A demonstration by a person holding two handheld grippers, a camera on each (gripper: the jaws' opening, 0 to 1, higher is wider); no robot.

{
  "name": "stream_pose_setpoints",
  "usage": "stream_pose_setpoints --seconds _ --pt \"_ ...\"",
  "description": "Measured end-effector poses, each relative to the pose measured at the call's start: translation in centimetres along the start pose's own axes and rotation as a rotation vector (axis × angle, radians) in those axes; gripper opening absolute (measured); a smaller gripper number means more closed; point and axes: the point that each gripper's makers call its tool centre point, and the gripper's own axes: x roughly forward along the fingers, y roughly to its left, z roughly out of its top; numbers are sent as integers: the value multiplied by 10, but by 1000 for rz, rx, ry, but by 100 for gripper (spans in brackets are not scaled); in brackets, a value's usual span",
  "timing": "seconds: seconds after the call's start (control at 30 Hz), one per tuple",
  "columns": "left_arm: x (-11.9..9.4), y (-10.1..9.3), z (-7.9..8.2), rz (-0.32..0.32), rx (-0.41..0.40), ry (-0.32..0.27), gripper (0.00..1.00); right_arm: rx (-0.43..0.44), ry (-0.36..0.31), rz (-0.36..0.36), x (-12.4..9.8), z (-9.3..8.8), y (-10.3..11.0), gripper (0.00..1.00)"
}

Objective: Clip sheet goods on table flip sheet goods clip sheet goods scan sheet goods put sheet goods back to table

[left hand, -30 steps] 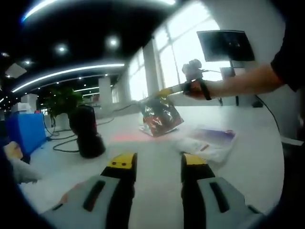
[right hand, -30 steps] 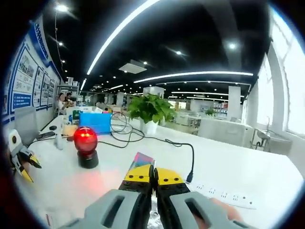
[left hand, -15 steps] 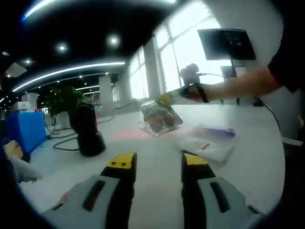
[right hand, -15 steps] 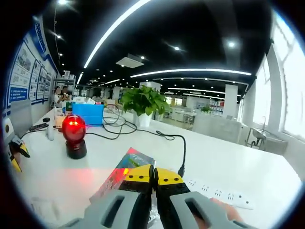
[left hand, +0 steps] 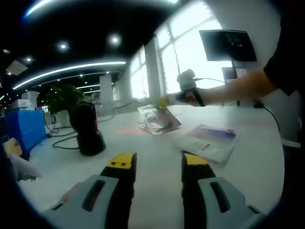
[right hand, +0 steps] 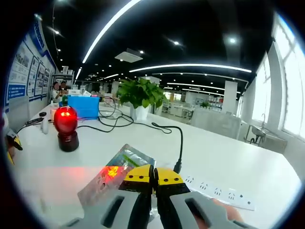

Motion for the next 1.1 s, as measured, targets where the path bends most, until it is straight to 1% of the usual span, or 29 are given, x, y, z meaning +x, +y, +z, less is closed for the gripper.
stream_pose_setpoints --seconds 0.13,0.23,0.3,0.5,0.6,0.8,0.97,1.07,1.1 --pt "0 -1 1 -3 -3 -1 30 -33 51 -6 7 -13 -1 0" --pt "0 0 1 -2 -8 -3 30 -28 62 -7 13 -20 -7 0" --pt "0 0 1 -3 -10 -4 30 -26 68 -8 14 -24 -6 0" --pt "1 -2 -1 -6 -8 1 30 -19 111 -23 26 -40 -13 0" --pt "1 -2 -1 -4 -7 3 30 -29 130 -23 29 -48 -14 0" --pt "1 -2 -1 -3 -10 3 30 -62 152 3 31 -54 -12 0" --pt "1 -1 0 -7 -26 -2 30 -50 153 31 36 -54 -10 0" --pt "1 -1 0 -8 -27 -2 30 -111 190 39 41 -61 -4 0" --pt "1 -1 0 -8 -28 -2 30 -119 193 35 42 -62 -2 0"
